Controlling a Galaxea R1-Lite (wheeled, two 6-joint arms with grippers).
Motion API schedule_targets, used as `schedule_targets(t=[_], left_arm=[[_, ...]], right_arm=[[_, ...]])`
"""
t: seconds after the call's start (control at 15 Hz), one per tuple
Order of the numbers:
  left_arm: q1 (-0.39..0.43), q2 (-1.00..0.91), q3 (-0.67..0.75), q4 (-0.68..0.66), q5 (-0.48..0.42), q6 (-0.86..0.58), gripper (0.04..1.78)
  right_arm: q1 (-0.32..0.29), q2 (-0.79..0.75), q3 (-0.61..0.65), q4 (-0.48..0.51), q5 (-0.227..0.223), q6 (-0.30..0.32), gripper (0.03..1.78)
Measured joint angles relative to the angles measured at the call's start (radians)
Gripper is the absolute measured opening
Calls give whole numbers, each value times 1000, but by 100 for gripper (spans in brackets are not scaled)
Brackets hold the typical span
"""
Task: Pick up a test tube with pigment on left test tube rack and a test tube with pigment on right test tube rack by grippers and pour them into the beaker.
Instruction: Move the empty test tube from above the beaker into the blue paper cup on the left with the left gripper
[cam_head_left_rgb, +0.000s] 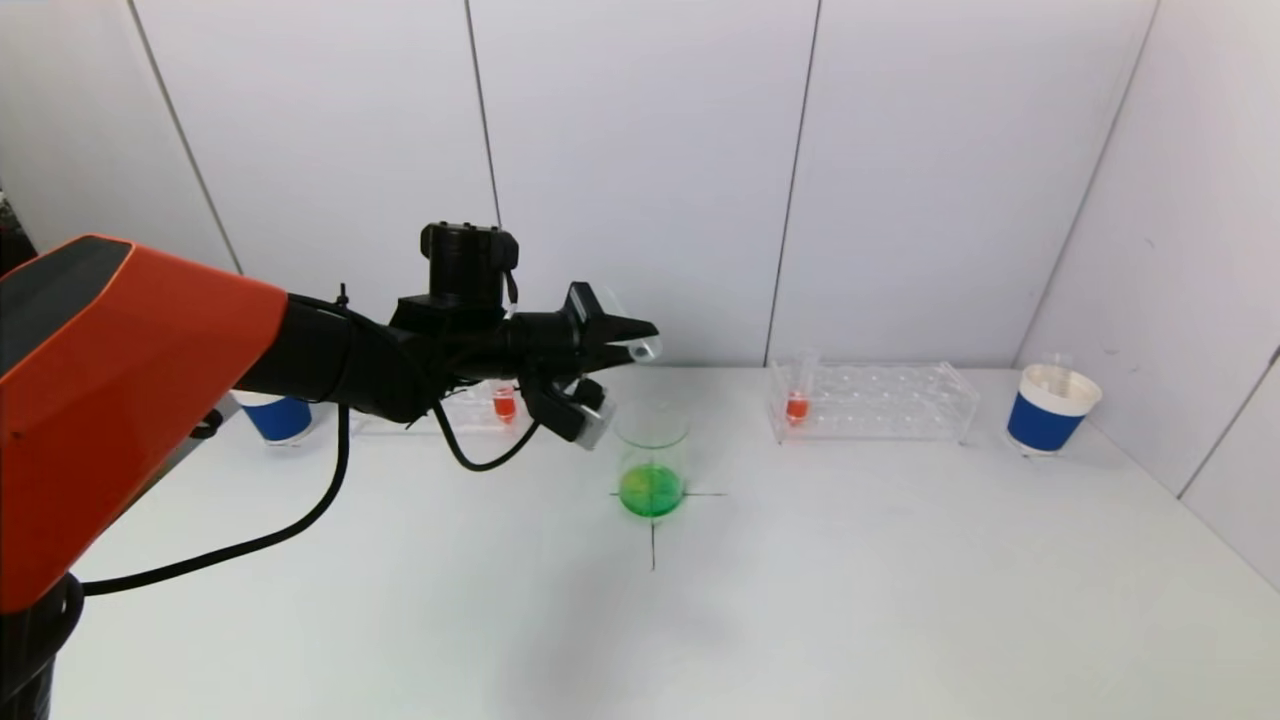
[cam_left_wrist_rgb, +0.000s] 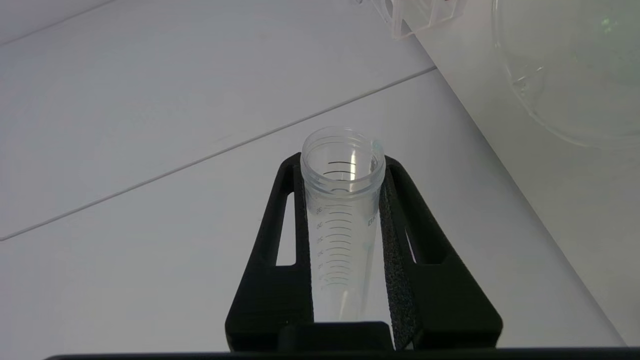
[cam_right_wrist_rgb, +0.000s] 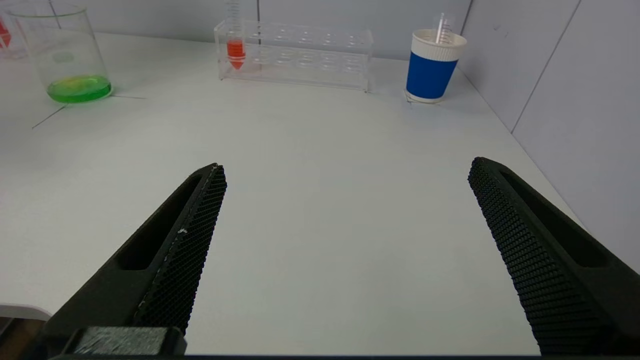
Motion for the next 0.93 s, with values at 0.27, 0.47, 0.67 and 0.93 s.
schedule_targets(t=[0.27,0.47,0.67,0.93], left_arm=[[-2,-8,4,5,1,8,42],[-4,-9,9,17,3,8,42],[-4,-9,11,22,0,-2,42],[-1,-15,9,22,-2,-148,42]], right_arm=[[0,0,0,0,0,0,176],[0,0,0,0,0,0,176],[0,0,0,0,0,0,176],[0,0,0,0,0,0,176]])
